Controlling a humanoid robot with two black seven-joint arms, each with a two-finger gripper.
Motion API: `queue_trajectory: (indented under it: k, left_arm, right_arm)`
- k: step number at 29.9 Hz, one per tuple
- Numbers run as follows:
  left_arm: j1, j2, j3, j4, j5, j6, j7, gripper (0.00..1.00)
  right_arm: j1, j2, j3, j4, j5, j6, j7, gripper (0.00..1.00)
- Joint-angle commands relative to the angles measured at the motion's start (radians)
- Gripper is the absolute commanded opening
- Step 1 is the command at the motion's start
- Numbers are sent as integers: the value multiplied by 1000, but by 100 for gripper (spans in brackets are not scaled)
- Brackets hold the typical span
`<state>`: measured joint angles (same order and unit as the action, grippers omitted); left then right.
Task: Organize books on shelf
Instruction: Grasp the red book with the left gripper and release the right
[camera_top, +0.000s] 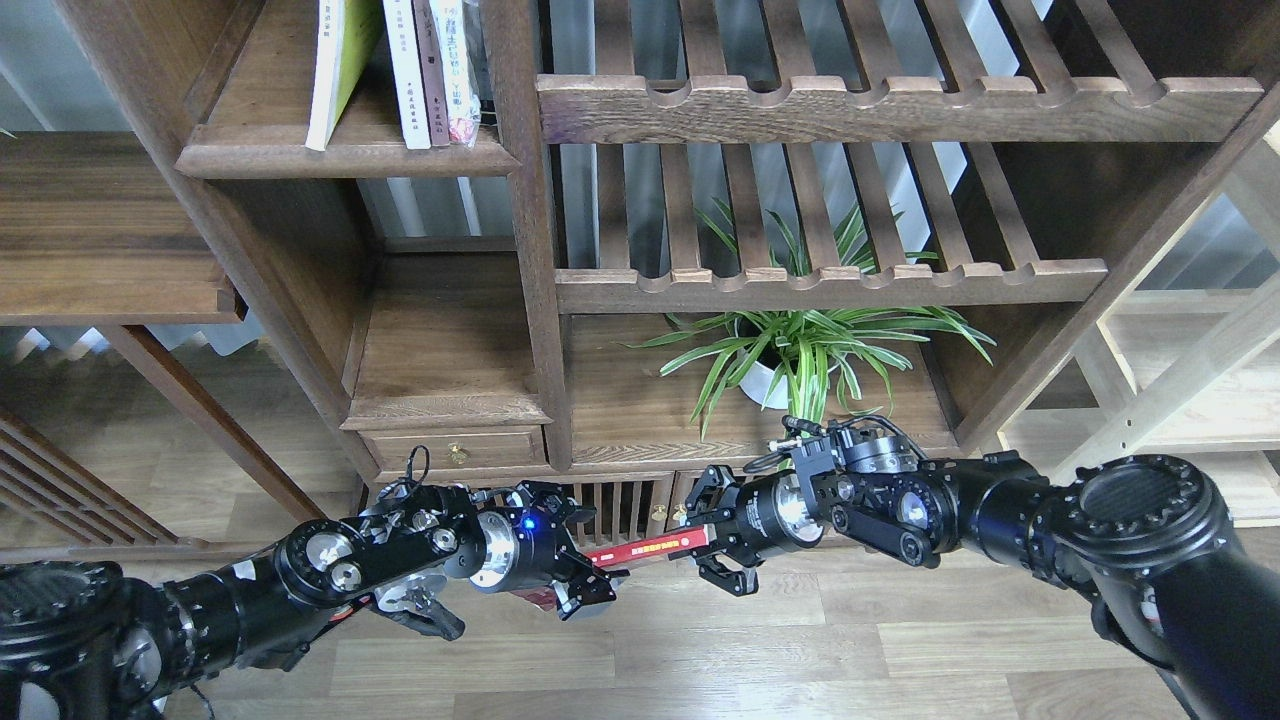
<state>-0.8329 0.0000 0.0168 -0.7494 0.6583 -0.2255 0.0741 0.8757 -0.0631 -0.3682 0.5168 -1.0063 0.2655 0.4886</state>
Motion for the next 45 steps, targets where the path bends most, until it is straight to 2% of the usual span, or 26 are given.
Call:
queue_trajectory:
  k: [1,3,4,5,7,8,13,17,20,22,26,28,30,31,40,45]
  left_arm:
    - [0,0,2,-5,9,0,1,43]
    - [0,0,3,-5,12,0,3,39]
    - [0,0,3,-5,12,0,4,34]
    - [0,0,5,-4,14,0,3,26]
    - [0,0,21,-2,15,9,6,3]
    - [0,0,31,-2,15,14,4,0]
    - [0,0,68,-5,41,66,0,0]
    - [0,0,68,-15,55,75,1,0]
    - [0,0,68,-16,53,75,3,0]
    - [0,0,68,-16,53,75,6,0]
    - [0,0,68,-16,49,74,6,0]
    - [0,0,68,-16,47,74,6,0]
    - [0,0,68,-16,46,74,6,0]
    - [0,0,68,-16,46,74,6,0]
    - [9,0,45,-28,40,61,30,0]
    - [-2,0,3,-97,15,61,47,0]
  right_arm:
    - [0,6,0,-1,-2,0,0,2]
    - [0,6,0,-1,-2,0,0,2]
    - [0,6,0,-1,-2,0,0,3]
    - [0,6,0,-1,-2,0,0,3]
    - [0,6,-1,-1,-3,0,0,3]
    - [0,6,0,-3,-3,0,0,3]
    - [-1,6,0,-4,-3,0,0,3]
    - [-3,6,-1,-11,-2,0,0,4]
    - [-11,2,0,-14,-2,0,0,11]
    - [-15,0,2,-17,1,0,0,22]
    - [-24,-10,8,-21,53,-2,0,60]
    - [-24,-12,6,-29,93,-2,0,74]
    - [-24,-21,3,-46,123,-2,0,97]
    - [-27,-36,2,-58,136,0,0,100]
    - [-75,-265,5,-139,147,7,0,100]
    - [-110,-377,11,-196,153,18,0,100]
